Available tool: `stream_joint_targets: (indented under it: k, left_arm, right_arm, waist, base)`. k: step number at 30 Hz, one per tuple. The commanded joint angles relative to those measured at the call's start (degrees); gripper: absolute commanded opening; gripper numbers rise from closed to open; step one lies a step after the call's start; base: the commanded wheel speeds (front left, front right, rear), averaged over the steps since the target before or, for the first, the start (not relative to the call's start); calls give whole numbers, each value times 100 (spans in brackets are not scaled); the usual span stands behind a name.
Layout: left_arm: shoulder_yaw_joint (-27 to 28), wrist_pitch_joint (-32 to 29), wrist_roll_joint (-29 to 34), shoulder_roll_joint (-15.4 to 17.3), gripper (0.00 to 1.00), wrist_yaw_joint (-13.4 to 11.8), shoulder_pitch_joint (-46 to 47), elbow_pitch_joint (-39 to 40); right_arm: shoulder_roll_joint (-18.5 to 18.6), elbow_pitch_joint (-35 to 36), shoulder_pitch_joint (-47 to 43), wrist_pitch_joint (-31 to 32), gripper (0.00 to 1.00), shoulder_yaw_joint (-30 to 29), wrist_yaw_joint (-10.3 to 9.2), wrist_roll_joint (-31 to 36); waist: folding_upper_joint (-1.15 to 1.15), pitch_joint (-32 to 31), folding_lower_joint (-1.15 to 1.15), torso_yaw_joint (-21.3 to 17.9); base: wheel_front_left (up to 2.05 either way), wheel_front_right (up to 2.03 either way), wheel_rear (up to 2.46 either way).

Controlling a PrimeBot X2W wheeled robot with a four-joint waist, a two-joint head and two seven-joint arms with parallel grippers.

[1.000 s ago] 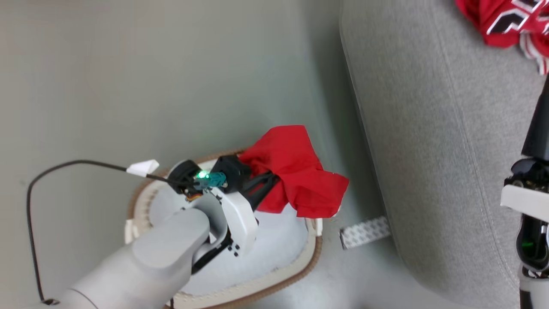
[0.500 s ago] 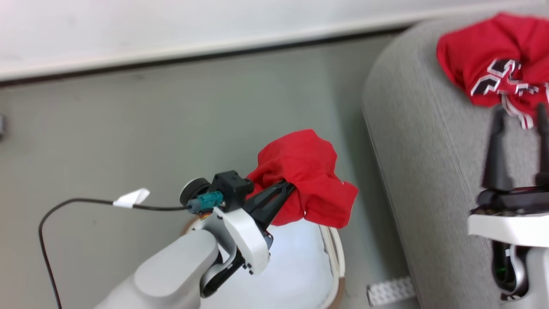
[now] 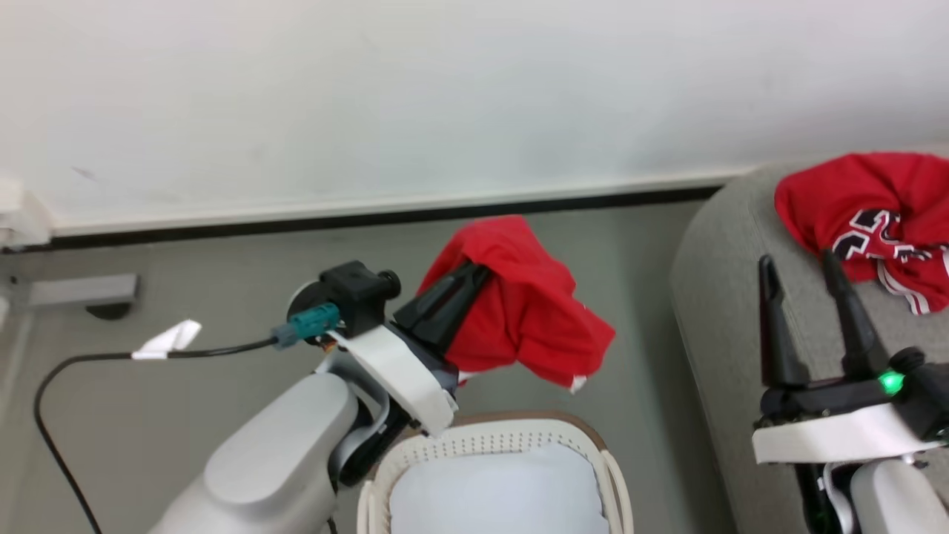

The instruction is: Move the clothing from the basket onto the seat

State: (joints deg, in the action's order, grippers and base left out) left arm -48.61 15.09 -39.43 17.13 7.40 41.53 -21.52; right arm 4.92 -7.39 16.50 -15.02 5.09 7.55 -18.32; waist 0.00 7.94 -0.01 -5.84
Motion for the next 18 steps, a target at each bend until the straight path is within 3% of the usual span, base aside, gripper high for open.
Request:
stream_joint_targets:
  k: [1, 18]
  left_arm:
    - [68, 10, -6, 22, 0, -22, -82, 40]
    - [504, -140, -265, 177, 0, -350, 25, 750]
  right_arm:
    - [6, -31, -93, -11, 100, 37, -13, -80]
    - [-46, -355, -507, -11, 100, 942, -13, -244]
  waist:
    - [0, -177, 1, 130]
    - [0, -573, 1, 393]
  base:
    - [0, 0, 0]
    - [0, 0, 0]
